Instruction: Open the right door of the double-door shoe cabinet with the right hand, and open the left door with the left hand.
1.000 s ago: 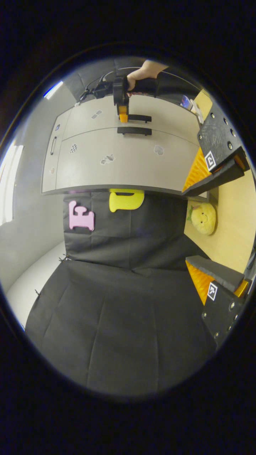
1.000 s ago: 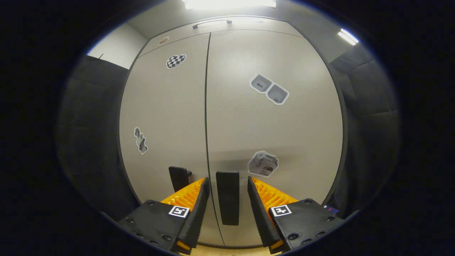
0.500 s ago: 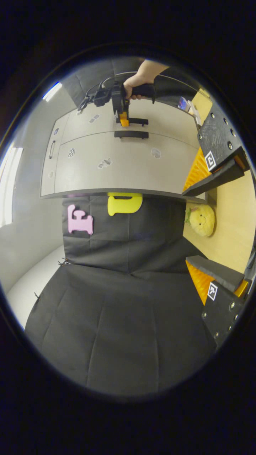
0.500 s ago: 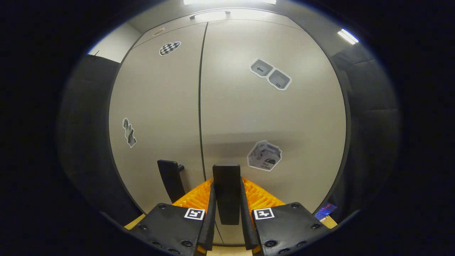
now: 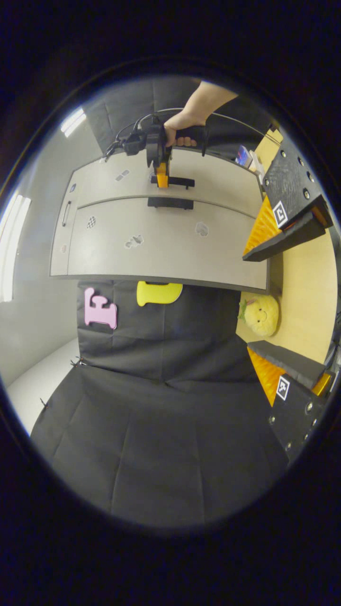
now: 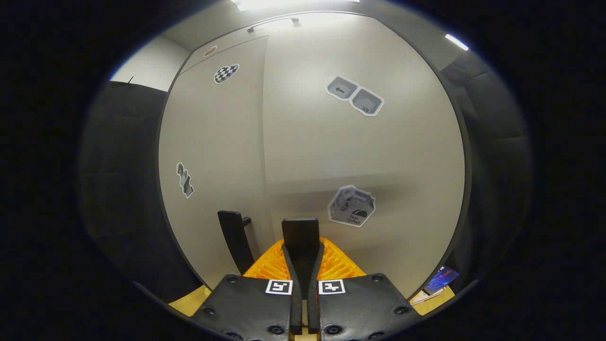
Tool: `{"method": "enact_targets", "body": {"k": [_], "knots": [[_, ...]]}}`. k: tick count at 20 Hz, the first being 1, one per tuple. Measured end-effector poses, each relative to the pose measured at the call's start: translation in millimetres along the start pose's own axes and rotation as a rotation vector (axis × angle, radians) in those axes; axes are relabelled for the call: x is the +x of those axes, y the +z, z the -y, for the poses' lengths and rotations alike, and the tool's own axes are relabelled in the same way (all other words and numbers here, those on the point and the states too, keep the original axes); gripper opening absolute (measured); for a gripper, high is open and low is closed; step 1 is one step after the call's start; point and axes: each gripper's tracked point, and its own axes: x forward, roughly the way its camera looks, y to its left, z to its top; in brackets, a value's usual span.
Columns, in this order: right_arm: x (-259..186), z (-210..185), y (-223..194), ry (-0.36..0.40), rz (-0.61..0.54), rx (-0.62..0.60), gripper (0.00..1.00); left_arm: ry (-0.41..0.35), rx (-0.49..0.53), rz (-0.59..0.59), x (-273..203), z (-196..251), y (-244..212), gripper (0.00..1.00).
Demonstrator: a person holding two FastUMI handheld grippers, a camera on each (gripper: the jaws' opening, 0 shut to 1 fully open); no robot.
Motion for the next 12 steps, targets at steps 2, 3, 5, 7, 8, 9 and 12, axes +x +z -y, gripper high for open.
{"method": "enact_targets", "body": {"k": [2, 3, 5, 7, 8, 9, 12], "knots": [[-5, -1, 1, 0.013, 0.005, 0.004, 0.02, -0.015, 0.021, 0.006, -6, 10, 2, 0.96], [-8, -1, 0, 0.023, 0.005, 0.009, 0.02, -0.022, 0.031, 0.007, -10, 15, 4, 0.99], [-19, -1, -1, 0.039, 0.007, 0.015, 0.02, -0.028, 0.049, 0.009, -17, 22, 6, 0.96], [-31, 1, -2, 0.050, 0.013, 0.014, 0.06, -0.034, 0.049, 0.007, -21, 31, 7, 0.98], [-35, 1, -2, 0.055, 0.016, 0.016, 0.06, -0.039, 0.043, 0.007, -21, 35, 6, 0.99], [-39, 3, -2, 0.062, 0.020, 0.023, 0.06, -0.047, 0.037, 0.007, -22, 40, 6, 0.99], [-55, 6, -4, 0.093, 0.021, 0.041, 0.06, -0.071, 0.036, 0.002, -25, 54, 4, 0.98]]}}
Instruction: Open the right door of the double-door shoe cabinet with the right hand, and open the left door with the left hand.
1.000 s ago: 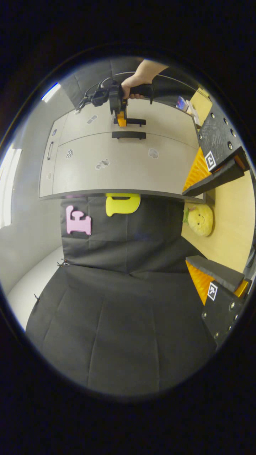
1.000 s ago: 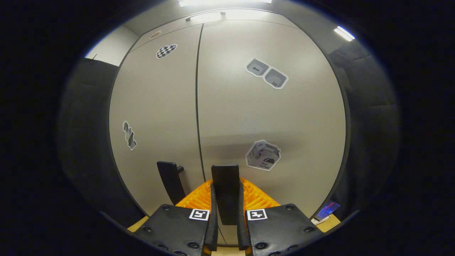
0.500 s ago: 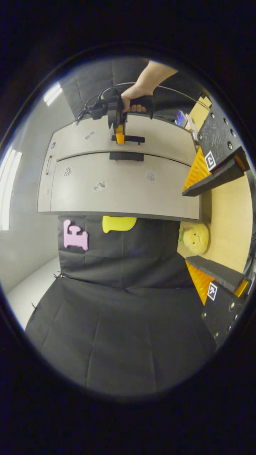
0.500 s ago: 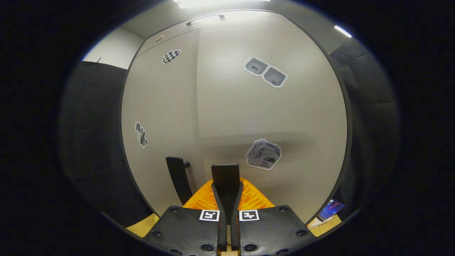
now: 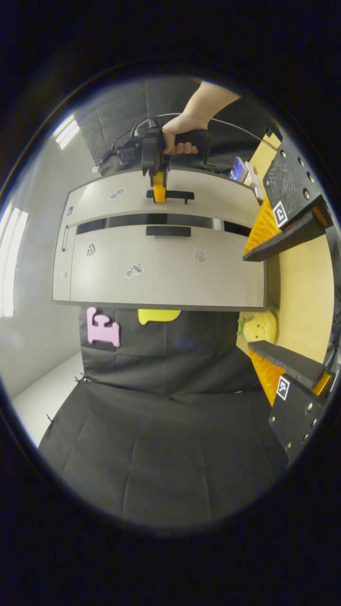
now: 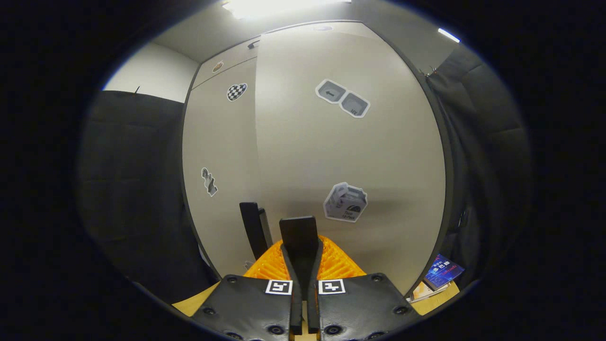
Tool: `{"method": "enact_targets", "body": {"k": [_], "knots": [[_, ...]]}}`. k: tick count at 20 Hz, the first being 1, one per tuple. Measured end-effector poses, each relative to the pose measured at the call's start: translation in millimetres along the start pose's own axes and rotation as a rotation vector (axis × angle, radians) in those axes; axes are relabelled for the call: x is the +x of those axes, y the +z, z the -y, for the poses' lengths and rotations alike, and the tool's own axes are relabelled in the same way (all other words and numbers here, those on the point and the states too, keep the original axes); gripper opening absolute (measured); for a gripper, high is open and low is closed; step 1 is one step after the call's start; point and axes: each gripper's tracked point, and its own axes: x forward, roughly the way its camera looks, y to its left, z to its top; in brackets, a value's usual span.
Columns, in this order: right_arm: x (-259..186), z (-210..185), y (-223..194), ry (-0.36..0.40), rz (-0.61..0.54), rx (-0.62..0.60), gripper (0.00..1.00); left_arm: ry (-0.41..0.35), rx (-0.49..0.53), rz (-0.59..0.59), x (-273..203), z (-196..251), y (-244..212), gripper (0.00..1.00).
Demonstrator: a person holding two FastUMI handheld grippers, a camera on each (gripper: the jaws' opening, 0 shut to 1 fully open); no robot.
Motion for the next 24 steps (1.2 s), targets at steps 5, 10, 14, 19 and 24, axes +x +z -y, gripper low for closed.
{"method": "enact_targets", "body": {"k": [5, 10, 14, 19, 24], "knots": [[-23, 7, 0, 0.031, -0.022, 0.002, 0.06, -0.025, 0.008, 0.001, -3, 16, 1, 0.98], [-50, 15, 1, 0.034, -0.025, 0.000, 0.06, -0.047, 0.015, -0.010, -3, 25, -4, 0.98], [-71, 24, 1, 0.032, -0.028, 0.005, 0.06, -0.066, 0.008, 0.007, -3, 34, 3, 0.98], [-95, 39, 2, 0.010, -0.019, 0.015, 0.06, -0.103, 0.008, 0.003, 3, 47, 1, 0.99], [-113, 53, 2, -0.015, -0.025, 0.014, 0.02, -0.166, -0.002, -0.006, 14, 67, -4, 0.96]]}}
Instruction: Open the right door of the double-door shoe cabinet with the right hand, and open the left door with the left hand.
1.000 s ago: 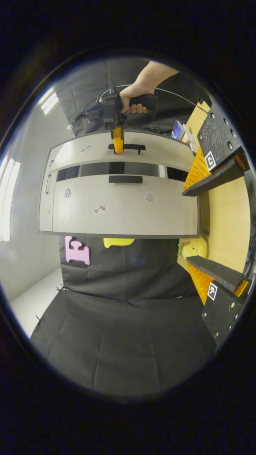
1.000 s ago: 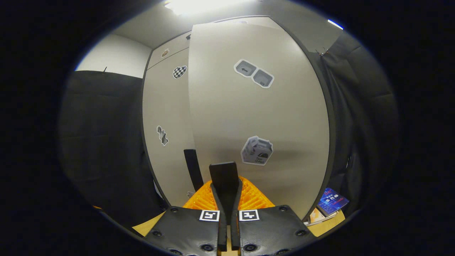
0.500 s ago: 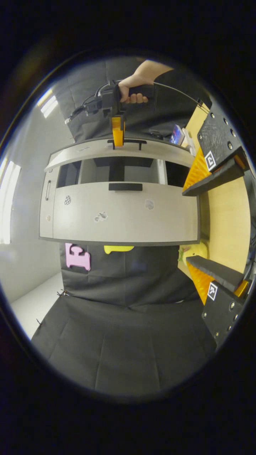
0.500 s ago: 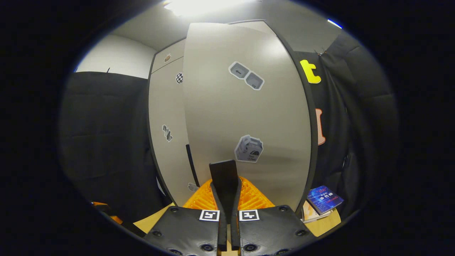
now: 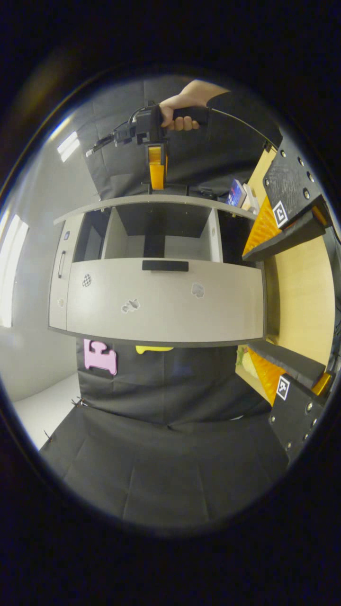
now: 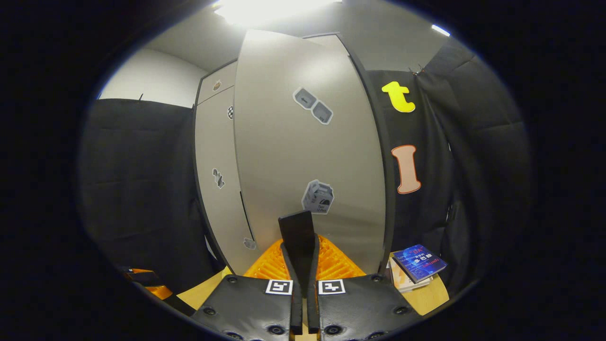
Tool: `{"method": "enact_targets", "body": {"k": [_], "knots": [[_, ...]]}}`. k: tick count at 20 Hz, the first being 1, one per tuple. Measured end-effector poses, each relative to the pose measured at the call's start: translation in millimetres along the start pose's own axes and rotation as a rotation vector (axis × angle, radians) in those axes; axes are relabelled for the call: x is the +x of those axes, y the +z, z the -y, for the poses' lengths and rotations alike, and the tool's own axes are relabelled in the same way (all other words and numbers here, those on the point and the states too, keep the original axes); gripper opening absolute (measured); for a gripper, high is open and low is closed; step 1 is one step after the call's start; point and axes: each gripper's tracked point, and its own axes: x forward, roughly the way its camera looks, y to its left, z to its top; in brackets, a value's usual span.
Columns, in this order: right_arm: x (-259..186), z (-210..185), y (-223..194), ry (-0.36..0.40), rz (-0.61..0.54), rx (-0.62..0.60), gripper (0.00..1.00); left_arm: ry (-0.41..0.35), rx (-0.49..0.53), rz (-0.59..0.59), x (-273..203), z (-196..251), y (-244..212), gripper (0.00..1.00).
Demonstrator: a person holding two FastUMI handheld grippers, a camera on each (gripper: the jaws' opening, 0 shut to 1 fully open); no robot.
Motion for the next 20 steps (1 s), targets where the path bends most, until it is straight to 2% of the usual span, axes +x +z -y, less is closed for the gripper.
{"method": "enact_targets", "body": {"k": [2, 3, 4, 6, 7, 10, 13, 20], "knots": [[-6, 7, 0, -0.014, -0.001, -0.002, 0.02, -0.018, 0.002, -0.002, 8, 6, 0, 0.99], [-10, 10, 1, -0.022, 0.001, -0.001, 0.06, -0.029, 0.002, -0.001, 11, 8, 0, 0.96], [-13, 15, 1, -0.031, 0.002, 0.001, 0.02, -0.040, 0.001, -0.001, 15, 11, -1, 0.99], [-20, 24, 1, -0.054, -0.001, 0.013, 0.06, -0.058, -0.001, -0.005, 21, 17, -4, 0.99], [-24, 29, 2, -0.061, -0.005, 0.026, 0.05, -0.066, -0.002, -0.009, 24, 20, -5, 0.96], [-31, 42, 3, -0.085, -0.011, 0.058, 0.05, -0.086, -0.024, -0.029, 35, 26, -13, 0.99], [-44, 63, 5, -0.140, -0.008, 0.054, 0.04, -0.105, -0.053, -0.032, 36, 29, -15, 0.99], [-63, 117, 12, -0.156, 0.050, 0.078, 0.04, -0.150, -0.056, -0.067, 53, 40, -22, 0.98]]}}
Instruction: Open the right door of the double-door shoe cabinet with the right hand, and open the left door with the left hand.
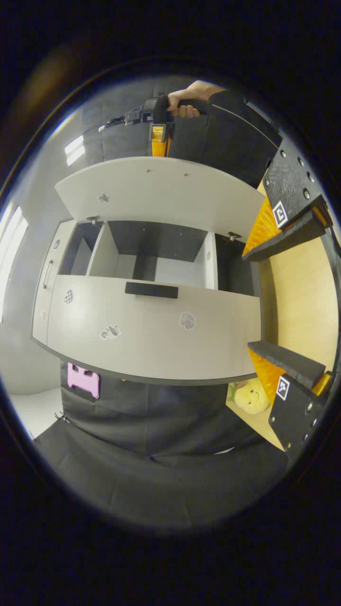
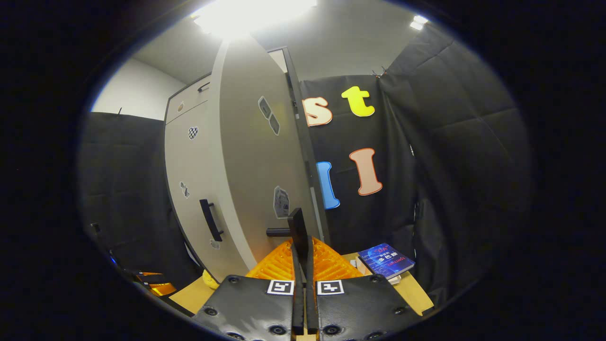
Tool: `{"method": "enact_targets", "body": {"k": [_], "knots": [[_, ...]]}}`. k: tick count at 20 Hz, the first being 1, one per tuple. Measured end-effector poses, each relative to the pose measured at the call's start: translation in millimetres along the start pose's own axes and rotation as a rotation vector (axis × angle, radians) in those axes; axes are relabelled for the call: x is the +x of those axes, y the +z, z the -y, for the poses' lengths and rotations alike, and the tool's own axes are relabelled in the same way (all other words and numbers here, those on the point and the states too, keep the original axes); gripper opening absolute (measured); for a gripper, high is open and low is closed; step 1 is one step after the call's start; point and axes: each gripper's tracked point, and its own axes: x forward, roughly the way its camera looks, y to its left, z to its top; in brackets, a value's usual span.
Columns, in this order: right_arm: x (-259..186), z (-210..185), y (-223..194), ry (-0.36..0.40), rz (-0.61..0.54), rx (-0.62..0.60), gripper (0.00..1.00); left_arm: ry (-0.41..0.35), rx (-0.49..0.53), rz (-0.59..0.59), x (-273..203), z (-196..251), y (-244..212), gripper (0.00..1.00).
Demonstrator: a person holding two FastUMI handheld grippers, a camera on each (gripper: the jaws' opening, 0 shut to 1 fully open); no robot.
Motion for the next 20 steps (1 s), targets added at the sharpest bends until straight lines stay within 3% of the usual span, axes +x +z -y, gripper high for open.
{"method": "enact_targets", "body": {"k": [3, 5, 20], "knots": [[1, 28, 6, -0.039, 0.025, 0.030, 0.04, -0.006, -0.008, 0.000, 10, 1, 6, 0.96], [12, 13, -3, 0.008, 0.023, 0.054, 0.04, -0.013, -0.011, -0.001, 12, 2, 8, 0.98], [-1, 17, -7, -0.045, 0.035, 0.040, 0.04, 0.011, -0.002, -0.056, 12, -17, -14, 0.96]]}}
